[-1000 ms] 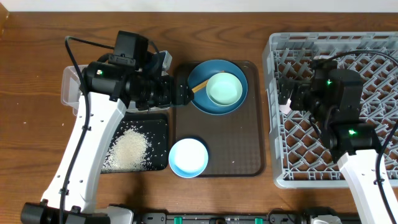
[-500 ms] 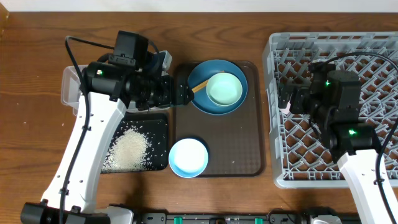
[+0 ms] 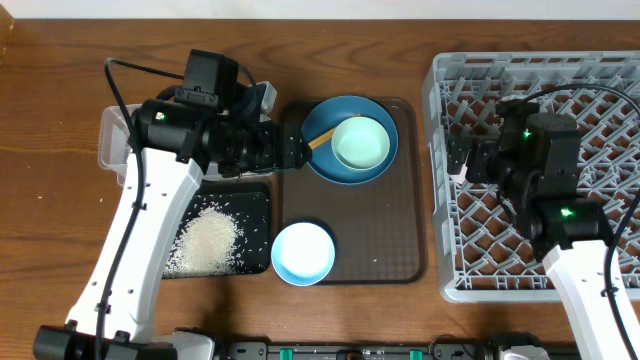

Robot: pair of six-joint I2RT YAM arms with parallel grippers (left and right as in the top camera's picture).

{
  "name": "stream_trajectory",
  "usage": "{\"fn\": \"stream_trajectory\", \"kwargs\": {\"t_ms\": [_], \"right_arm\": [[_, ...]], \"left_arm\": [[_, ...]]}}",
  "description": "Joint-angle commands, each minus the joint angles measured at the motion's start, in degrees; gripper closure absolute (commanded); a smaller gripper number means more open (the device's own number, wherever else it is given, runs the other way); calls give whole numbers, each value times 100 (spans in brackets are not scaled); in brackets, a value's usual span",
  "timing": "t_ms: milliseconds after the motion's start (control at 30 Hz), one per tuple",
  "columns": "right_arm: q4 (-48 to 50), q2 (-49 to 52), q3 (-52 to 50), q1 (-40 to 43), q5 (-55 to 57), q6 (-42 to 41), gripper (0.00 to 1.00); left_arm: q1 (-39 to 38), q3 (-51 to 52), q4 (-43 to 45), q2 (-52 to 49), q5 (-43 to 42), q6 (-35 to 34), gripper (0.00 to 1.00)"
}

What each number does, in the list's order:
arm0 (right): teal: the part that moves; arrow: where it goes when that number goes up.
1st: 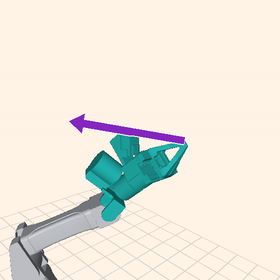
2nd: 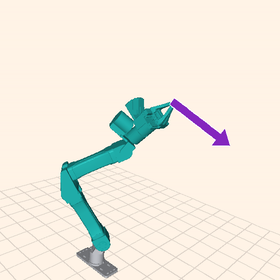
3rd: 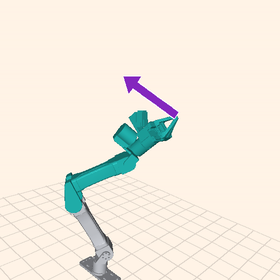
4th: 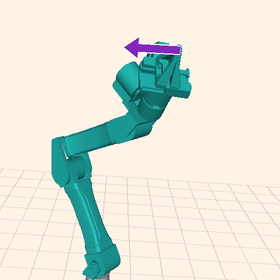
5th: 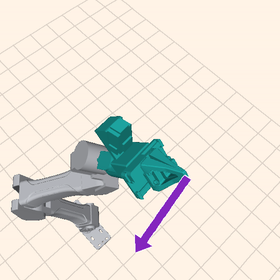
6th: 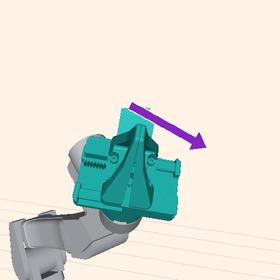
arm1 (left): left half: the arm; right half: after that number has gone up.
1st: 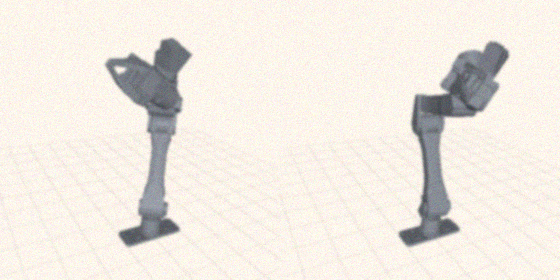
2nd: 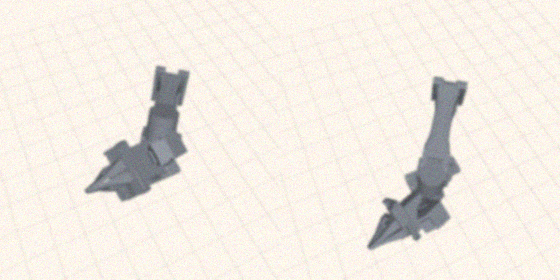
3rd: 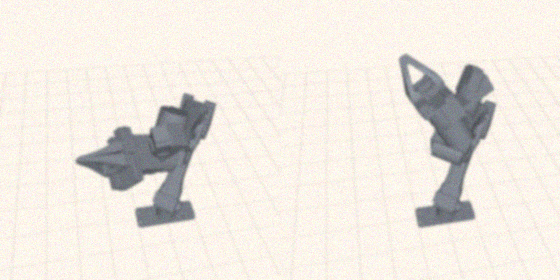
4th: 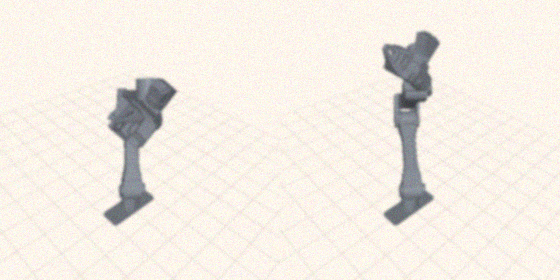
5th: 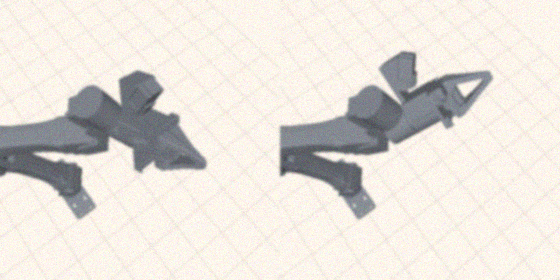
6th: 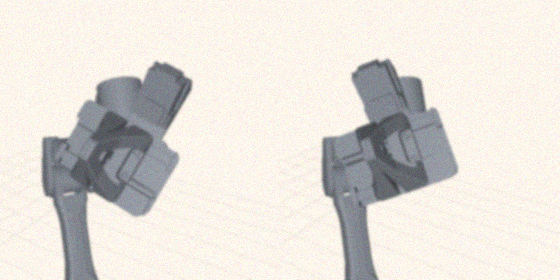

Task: Sort waste into correct bins and load items into the dishwasher rack
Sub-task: 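Move the right gripper left over the green bowl, then grasp the rim of the green bowl with the right gripper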

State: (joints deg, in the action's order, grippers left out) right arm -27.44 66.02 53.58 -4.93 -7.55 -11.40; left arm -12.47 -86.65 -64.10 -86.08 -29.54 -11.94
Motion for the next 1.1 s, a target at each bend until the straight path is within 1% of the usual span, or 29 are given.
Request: {"fn": "stream_trajectory", "kwargs": {"t_ms": [0, 67, 100, 133, 200, 233, 300, 367, 433, 500, 533, 633, 700, 767, 833, 933, 1067], "right_arm": [[-160, -7, 96, 37, -841, 74, 1], [-122, 13, 96, 35, -1401, -57, 1], [-46, 33, 96, 22, -1659, -192, 5], [28, 52, 94, 0, -1897, -304, 15], [192, 83, 96, -129, -2210, -402, 23], [254, 103, 96, -243, -2197, -402, 28], [341, 146, 96, -518, -1971, -402, 35], [428, 236, 96, -935, -1462, -398, 40], [507, 323, 96, -1255, -1047, -396, 49], [649, 446, 96, -1620, -647, -396, 60], [785, 551, 96, -1867, -378, -391, 62], [1016, 758, 96, -2262, 232, -297, 64], [1165, 981, 94, -2566, 920, -188, 62], [1274, 1182, 94, -2765, 1329, -157, 61], [1421, 1388, 96, -2903, 1421, -79, 59], [1749, 1755, 94, -3067, 1421, -9, 50], [2236, 2221, 96, -3209, 1421, 306, 47]], "left_arm": [[20, 31, -13, -7, 70, 50, 2], [17, 31, -13, -7, 70, 50, 2], [17, 31, -13, -7, 70, 50, 2], [20, 31, -13, -7, 70, 50, 2], [20, 31, -13, -7, 70, 50, 2], [20, 31, -13, -7, 70, 50, 2], [20, 31, -11, -7, 70, 50, 2], [20, 31, -13, -7, 70, 50, 2], [20, 31, -13, -7, 70, 50, 2], [20, 31, -13, -7, 70, 50, 2], [20, 31, -13, -7, 70, 50, 2], [20, 31, -13, -7, 70, 50, 2], [20, 31, -13, -7, 70, 50, 2], [17, 31, -13, -7, 70, 50, 2], [20, 31, -13, -7, 70, 50, 2], [20, 31, -13, -7, 70, 50, 2], [20, 31, -13, -7, 70, 50, 2]]}}
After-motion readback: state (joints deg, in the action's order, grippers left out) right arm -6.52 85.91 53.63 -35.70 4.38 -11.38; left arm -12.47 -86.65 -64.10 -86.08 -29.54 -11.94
